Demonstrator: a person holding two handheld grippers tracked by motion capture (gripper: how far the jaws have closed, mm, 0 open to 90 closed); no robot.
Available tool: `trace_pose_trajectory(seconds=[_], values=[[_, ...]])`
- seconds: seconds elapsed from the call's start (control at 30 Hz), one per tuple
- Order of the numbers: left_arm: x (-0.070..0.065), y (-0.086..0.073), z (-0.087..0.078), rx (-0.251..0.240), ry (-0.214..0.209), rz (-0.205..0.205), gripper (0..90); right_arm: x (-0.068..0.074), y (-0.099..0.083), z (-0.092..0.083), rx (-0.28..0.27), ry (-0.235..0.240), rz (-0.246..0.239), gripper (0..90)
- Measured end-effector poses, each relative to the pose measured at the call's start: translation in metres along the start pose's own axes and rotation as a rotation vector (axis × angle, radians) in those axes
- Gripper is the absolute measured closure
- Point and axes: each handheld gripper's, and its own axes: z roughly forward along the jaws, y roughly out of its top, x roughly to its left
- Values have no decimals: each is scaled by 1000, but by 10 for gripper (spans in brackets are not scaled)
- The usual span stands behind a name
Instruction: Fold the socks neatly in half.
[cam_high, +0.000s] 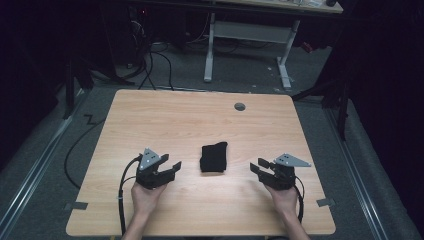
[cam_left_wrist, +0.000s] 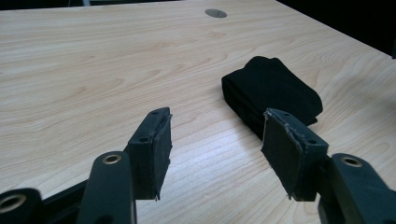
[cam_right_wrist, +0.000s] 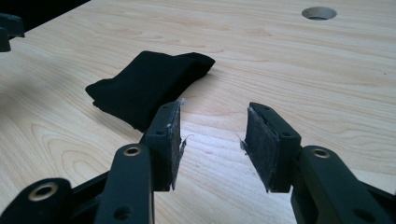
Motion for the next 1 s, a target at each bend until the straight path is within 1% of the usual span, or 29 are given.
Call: trace_pose_trajectory(seconds=[0.23, 0.5, 0.63, 0.7, 0.8, 1.0], values=[[5, -5, -5, 4, 7, -18, 427, -5, -1, -9, -4, -12, 3, 556], [9, -9, -9, 0, 10, -30, 427, -9, -3, -14, -19, -22, 11, 545], [12, -11, -11, -2, 12, -39, 427, -10, -6, -16, -15, -27, 16, 543], [13, -12, -12, -2, 15, -44, 428, -11, -6, -16, -17, -28, 12, 543], [17, -15, -15, 2, 25, -49, 428, -13, -8, -17, -18, -29, 21, 539], [23, -22, -19, -6, 37, -67, 426, -16, -12, -20, -22, -34, 27, 528]])
